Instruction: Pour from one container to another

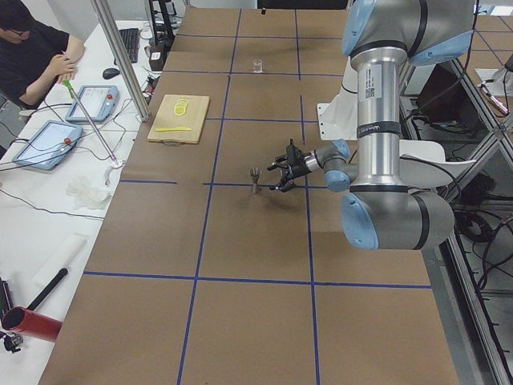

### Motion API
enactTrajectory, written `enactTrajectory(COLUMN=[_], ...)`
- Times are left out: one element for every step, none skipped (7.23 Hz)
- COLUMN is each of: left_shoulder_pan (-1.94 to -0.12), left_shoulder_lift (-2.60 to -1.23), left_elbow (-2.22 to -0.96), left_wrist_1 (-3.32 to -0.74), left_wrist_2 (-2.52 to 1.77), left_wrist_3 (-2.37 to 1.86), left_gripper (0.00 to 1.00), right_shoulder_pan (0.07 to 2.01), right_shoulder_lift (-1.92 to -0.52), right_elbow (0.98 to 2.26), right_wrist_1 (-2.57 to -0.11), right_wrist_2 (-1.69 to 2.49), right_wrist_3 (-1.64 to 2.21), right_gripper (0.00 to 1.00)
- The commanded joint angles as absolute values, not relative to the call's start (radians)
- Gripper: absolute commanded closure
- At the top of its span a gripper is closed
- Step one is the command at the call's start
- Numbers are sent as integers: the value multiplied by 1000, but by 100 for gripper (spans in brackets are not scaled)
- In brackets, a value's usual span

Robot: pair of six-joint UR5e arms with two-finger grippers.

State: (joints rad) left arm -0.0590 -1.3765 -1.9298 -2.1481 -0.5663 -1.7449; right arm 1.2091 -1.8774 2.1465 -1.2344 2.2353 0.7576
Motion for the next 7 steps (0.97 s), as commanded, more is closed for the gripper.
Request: enactTrajectory(left_shoulder_pan=[-97, -100, -100, -103, -115, -117, -117], left_shoulder_lift=[-1381, -1384, -1413, -1452, -1478, -1486, -1491], left_elbow=[-1921, -1895, -1879, -1840, -1812, -1798, -1792], left_wrist_1=[-2132, -2123, -2122, -2121, -2120, -2120, -2120], left_wrist_2=[-529, -513, -511, -511, -511, -509, -509], left_wrist_3=[-1701, -1700, -1697, -1697, -1697, -1697, -1697], left_gripper=[1, 1, 2, 2, 4, 6, 8], right_shoulder_pan=[1102, 1053, 1025, 1003, 994, 977, 962], right_shoulder_lift=[-1879, -1878, -1878, -1879, -1879, -1881, -1919], right_elbow=[2177, 2184, 2186, 2198, 2204, 2218, 2268], right_wrist_1=[-1221, -1195, -1177, -1177, -1177, -1177, -1177], right_wrist_2=[2160, 2129, 2112, 2094, 2086, 2085, 2085], right_wrist_3=[871, 932, 965, 985, 989, 1014, 1032], right_gripper=[0, 0, 0, 0, 0, 0, 0])
